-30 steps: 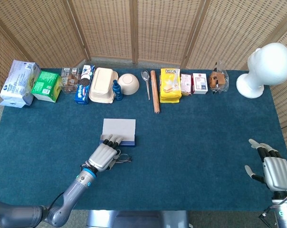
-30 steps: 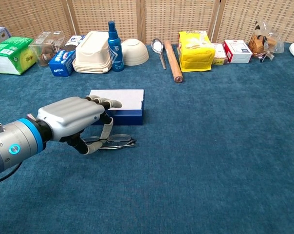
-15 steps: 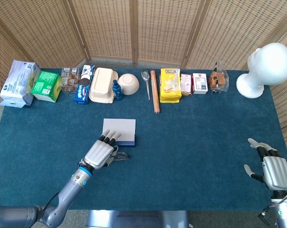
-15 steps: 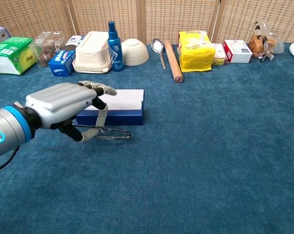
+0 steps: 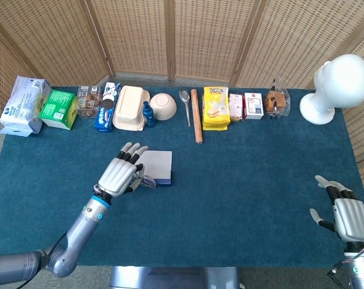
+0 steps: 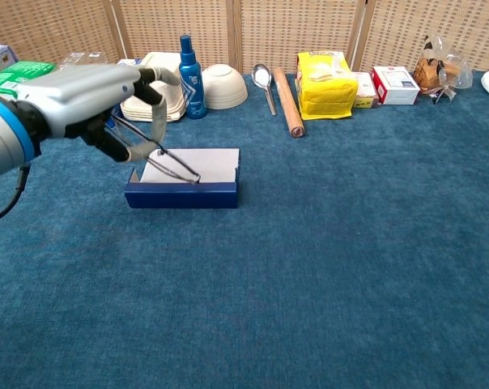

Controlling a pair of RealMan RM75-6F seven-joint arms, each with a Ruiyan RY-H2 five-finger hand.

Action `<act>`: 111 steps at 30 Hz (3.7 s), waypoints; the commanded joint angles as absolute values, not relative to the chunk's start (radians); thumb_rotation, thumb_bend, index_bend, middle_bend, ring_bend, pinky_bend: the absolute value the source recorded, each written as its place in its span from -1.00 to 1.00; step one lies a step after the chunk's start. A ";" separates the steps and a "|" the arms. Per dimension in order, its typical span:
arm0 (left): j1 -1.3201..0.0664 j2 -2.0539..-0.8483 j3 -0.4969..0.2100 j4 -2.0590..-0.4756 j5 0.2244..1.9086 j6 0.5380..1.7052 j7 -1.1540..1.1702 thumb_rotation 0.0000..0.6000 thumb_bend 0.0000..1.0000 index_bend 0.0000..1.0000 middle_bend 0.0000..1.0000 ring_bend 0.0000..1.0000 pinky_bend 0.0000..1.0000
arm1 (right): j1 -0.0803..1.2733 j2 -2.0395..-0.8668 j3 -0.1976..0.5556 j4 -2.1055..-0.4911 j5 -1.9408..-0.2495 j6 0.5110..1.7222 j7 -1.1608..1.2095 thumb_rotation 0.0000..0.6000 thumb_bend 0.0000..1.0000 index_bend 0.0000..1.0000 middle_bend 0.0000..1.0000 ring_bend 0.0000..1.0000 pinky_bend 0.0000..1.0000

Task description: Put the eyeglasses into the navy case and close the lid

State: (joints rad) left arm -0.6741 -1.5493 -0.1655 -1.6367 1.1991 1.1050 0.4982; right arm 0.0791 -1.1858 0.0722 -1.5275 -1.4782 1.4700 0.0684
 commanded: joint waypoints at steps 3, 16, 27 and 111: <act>-0.702 -1.554 -0.200 -1.583 1.178 1.077 0.459 1.00 -0.03 0.27 -0.81 -1.00 -1.00 | 0.076 -1.185 0.072 -1.529 -1.475 1.472 0.066 1.00 -0.47 -0.66 -0.38 -0.55 -0.42; -0.757 -1.642 -0.215 -1.431 1.154 1.022 0.415 1.00 -0.03 0.26 -0.81 -1.00 -1.00 | 0.066 -1.180 0.073 -1.526 -1.463 1.474 0.073 1.00 -0.47 -0.66 -0.38 -0.55 -0.42; -0.775 -1.683 -0.212 -1.357 1.141 1.002 0.401 1.00 -0.04 0.25 -0.82 -1.00 -1.00 | 0.057 -1.177 0.073 -1.525 -1.458 1.479 0.075 1.00 -0.47 -0.66 -0.38 -0.54 -0.42; -0.741 -1.486 -0.069 -1.592 1.026 0.862 0.368 -0.03 -0.37 -0.44 -0.44 -0.34 -0.24 | 0.065 -1.181 0.079 -1.567 -1.472 1.482 0.027 1.00 -0.47 -0.65 -0.36 -0.50 -0.41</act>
State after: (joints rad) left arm -0.7482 -1.4966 -0.0794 -1.5715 1.0120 0.8521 0.3699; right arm 0.0647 -1.1810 0.0792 -1.5674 -1.4720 1.4818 0.0267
